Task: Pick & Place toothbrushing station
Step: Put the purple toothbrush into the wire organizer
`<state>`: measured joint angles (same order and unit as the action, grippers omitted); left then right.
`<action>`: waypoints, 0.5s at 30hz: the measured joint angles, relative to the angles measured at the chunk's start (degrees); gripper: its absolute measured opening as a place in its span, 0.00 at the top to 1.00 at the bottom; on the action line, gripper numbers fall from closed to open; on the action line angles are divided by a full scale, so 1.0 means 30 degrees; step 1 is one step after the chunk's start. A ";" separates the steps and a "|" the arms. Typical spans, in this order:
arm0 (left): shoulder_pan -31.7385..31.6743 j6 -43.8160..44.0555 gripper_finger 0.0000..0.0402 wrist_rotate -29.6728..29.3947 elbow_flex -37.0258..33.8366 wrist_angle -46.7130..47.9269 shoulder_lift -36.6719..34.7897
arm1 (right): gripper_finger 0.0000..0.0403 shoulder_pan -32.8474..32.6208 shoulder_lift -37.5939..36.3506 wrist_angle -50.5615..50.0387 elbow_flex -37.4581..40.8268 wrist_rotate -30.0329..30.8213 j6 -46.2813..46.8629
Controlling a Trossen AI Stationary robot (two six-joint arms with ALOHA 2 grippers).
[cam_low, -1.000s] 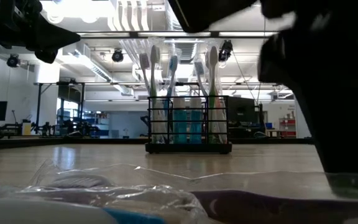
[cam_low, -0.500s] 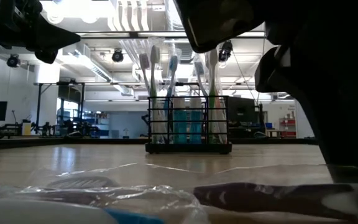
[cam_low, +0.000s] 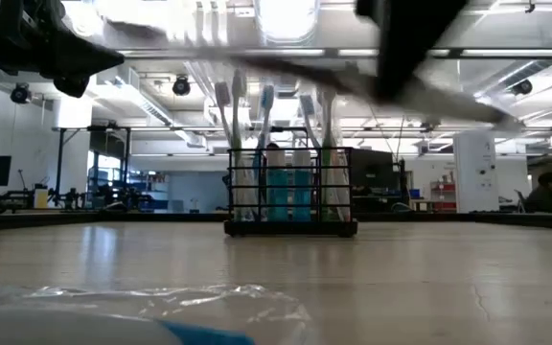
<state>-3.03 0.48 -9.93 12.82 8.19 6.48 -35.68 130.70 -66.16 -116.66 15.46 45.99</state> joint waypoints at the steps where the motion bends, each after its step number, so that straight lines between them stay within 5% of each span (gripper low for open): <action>1: 0.0002 -0.0019 0.97 -0.0007 0.0000 -0.0007 0.0000 | 0.95 -0.0016 -0.0379 0.0279 0.0078 0.0851 -0.0479; 7: 0.0002 -0.0034 0.97 -0.0007 0.0000 -0.0007 0.0000 | 0.95 0.0432 -0.4097 0.6097 0.3014 0.3360 -0.5054; 15: 0.0002 -0.0119 0.97 -0.0007 0.0000 -0.0019 0.0000 | 0.95 0.1126 -1.0308 1.5645 1.2857 0.3908 -0.7999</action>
<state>-3.03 0.13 -9.96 12.82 8.13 6.48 -32.30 99.78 -19.22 -78.09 27.19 21.99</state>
